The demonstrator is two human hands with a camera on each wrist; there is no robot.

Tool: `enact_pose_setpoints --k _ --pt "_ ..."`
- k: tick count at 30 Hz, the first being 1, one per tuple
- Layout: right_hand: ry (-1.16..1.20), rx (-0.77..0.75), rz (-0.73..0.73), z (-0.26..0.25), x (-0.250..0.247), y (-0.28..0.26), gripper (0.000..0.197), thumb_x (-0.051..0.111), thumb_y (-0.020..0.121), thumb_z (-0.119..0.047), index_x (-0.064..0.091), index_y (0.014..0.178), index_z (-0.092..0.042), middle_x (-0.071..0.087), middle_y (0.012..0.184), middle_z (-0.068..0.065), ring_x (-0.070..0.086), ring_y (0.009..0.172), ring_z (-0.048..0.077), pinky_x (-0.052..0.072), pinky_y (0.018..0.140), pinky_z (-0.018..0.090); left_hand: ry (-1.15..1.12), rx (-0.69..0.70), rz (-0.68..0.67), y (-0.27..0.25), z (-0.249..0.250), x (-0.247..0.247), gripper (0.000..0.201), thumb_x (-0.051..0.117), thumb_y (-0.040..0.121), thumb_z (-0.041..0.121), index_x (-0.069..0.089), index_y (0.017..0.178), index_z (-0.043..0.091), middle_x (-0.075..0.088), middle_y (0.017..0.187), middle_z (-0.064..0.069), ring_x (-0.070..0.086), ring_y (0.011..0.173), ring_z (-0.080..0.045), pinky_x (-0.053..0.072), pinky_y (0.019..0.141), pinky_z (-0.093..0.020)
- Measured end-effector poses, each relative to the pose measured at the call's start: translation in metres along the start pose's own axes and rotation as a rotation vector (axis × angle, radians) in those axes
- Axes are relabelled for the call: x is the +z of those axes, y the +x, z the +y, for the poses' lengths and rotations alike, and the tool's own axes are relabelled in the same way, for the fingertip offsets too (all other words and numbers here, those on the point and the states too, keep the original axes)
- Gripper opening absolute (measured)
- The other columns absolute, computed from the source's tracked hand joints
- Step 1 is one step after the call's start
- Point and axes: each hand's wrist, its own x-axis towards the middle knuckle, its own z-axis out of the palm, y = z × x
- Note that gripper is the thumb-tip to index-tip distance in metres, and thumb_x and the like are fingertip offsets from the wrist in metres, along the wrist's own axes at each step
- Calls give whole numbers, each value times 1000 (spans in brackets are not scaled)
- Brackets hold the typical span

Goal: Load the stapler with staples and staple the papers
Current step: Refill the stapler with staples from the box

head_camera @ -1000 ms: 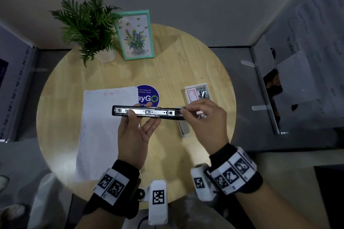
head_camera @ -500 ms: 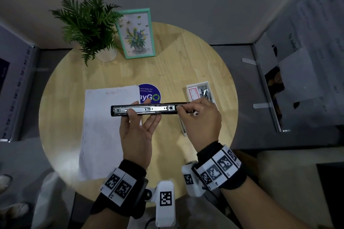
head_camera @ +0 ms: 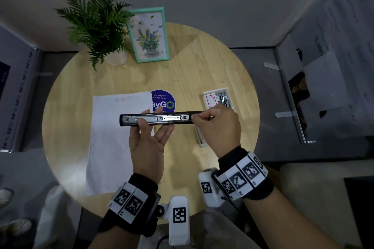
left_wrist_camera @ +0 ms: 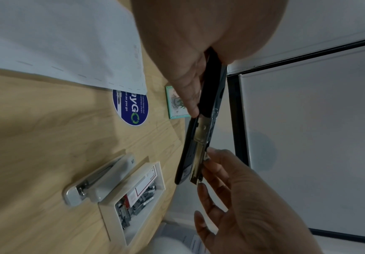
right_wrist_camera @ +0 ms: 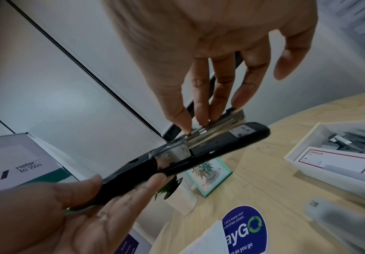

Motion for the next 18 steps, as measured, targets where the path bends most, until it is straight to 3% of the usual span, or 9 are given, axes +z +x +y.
enact_pose_setpoints --k 3,9,15,18 --pt "-31 40 -42 -2 -3 2 13 76 71 -32 73 67 -20 57 65 -14 57 64 8 50 65 29 8 3 -1 -1 -1 0 32 31 102 28 46 123 10 56 135 -19 62 114 -37 53 94 -45" --pt "-90 100 -98 -3 -6 6 19 75 70 -36 66 57 -26 55 52 -14 52 51 8 48 65 30 53 20 0 -3 -4 3 29 30 103 26 48 120 11 57 134 -19 63 113 -37 54 93 -44" --pt "-93 96 -155 -3 -12 7 17 75 75 -38 75 69 -23 57 53 -13 49 50 6 39 59 26 70 26 -19 -3 -4 3 30 31 102 27 47 121 10 56 134 -20 62 113 -38 54 92 -42" --pt "-95 78 -139 -1 -16 8 18 78 72 -41 72 65 -25 59 58 -14 54 58 5 50 71 35 60 10 -27 -3 -3 2 29 30 103 26 48 119 10 57 133 -19 62 113 -37 55 92 -42"
